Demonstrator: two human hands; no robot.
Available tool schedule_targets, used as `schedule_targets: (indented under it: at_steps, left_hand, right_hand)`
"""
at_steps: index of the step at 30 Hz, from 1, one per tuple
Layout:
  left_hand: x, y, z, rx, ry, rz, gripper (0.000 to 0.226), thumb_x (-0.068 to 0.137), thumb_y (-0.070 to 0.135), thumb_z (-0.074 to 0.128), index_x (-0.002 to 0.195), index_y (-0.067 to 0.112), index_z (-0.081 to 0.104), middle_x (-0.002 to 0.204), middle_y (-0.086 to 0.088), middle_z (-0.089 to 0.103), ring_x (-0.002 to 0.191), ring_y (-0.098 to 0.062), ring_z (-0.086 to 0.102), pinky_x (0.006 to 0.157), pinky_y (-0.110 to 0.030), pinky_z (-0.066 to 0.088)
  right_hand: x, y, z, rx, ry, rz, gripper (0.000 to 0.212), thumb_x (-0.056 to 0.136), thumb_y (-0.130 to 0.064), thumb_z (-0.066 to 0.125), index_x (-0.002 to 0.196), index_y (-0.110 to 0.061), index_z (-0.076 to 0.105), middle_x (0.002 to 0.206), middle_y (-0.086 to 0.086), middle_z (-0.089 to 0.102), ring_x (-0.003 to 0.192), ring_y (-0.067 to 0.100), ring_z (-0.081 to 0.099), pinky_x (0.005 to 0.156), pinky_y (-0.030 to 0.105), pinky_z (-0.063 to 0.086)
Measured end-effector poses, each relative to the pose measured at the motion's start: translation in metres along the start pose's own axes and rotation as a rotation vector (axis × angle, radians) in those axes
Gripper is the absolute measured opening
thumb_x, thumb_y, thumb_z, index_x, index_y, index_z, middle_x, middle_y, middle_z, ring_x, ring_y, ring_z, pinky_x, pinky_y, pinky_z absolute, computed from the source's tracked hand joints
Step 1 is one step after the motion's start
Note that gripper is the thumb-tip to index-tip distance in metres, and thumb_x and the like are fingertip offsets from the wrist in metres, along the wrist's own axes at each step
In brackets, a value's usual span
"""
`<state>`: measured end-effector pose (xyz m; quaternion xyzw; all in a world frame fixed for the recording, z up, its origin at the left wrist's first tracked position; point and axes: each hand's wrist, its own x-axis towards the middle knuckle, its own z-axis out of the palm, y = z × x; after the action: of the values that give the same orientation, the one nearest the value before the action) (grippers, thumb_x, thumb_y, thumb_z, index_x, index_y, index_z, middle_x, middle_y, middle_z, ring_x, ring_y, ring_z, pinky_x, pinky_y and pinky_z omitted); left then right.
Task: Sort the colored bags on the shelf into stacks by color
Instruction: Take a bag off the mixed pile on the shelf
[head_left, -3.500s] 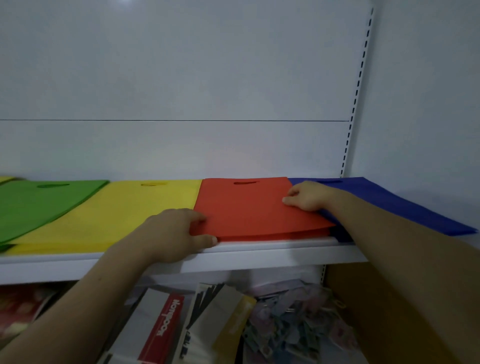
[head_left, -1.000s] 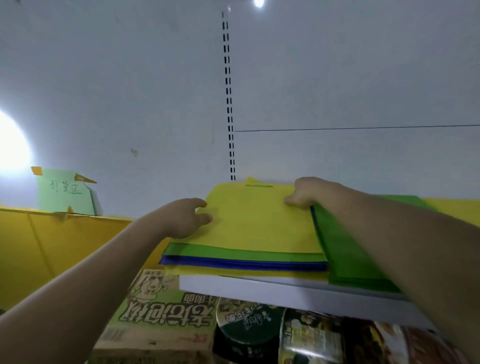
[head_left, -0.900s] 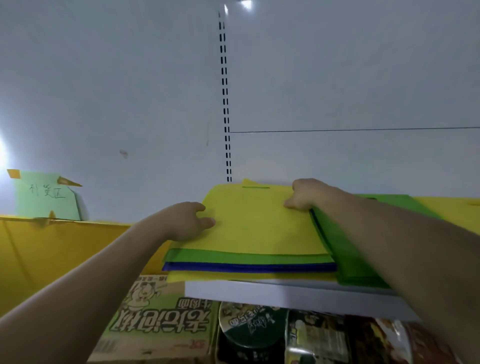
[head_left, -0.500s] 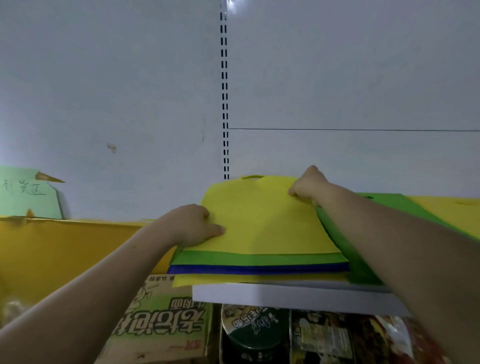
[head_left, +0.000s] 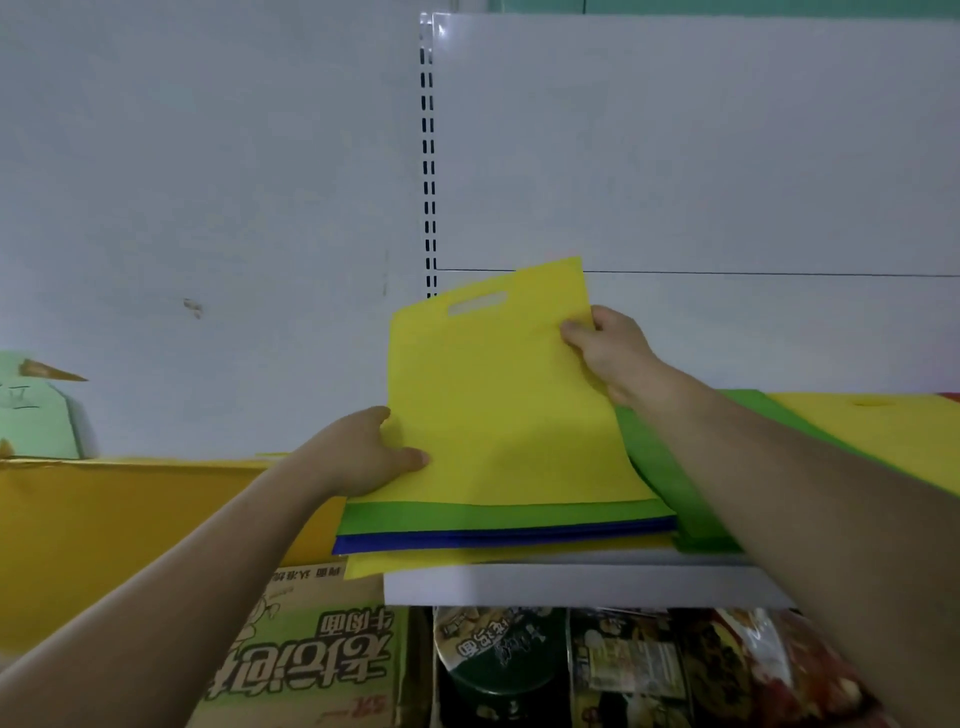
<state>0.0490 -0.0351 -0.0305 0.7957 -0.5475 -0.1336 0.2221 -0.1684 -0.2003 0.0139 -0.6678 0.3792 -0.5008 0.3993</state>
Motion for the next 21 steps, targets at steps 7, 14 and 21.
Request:
schedule_targets:
  at_steps: [7, 14, 21]
  left_hand:
    - [-0.001, -0.005, -0.005, -0.478, 0.176, 0.08, 0.071, 0.082, 0.023, 0.071, 0.142, 0.022, 0.032, 0.116, -0.005, 0.057, 0.1, -0.028, 0.058, 0.086, -0.04, 0.048]
    - [-0.023, 0.008, -0.005, -0.751, 0.344, 0.251, 0.049, 0.086, 0.003, 0.06, 0.124, 0.033, 0.05, 0.085, -0.001, 0.056, 0.076, -0.018, 0.058, 0.066, -0.036, 0.048]
    - [-0.052, 0.062, 0.005, -0.787, 0.394, 0.402, 0.049, 0.088, 0.001, 0.056, 0.116, 0.04, 0.046, 0.082, 0.006, 0.05, 0.069, -0.014, 0.053, 0.059, -0.03, 0.042]
  right_hand:
    - [-0.024, -0.027, -0.009, 0.182, 0.114, -0.077, 0.008, 0.091, -0.021, 0.063, 0.098, -0.019, 0.066, 0.103, 0.004, 0.07, 0.094, 0.023, 0.068, 0.085, 0.039, 0.055]
    - [-0.06, -0.04, -0.042, 0.114, 0.358, -0.173, 0.004, 0.09, -0.019, 0.062, 0.087, -0.02, 0.064, 0.081, -0.007, 0.066, 0.068, 0.007, 0.06, 0.061, 0.018, 0.05]
    - [-0.093, -0.048, -0.1, 0.07, 0.479, -0.145, 0.01, 0.089, -0.018, 0.061, 0.099, -0.02, 0.06, 0.093, -0.001, 0.066, 0.083, 0.017, 0.062, 0.077, 0.033, 0.051]
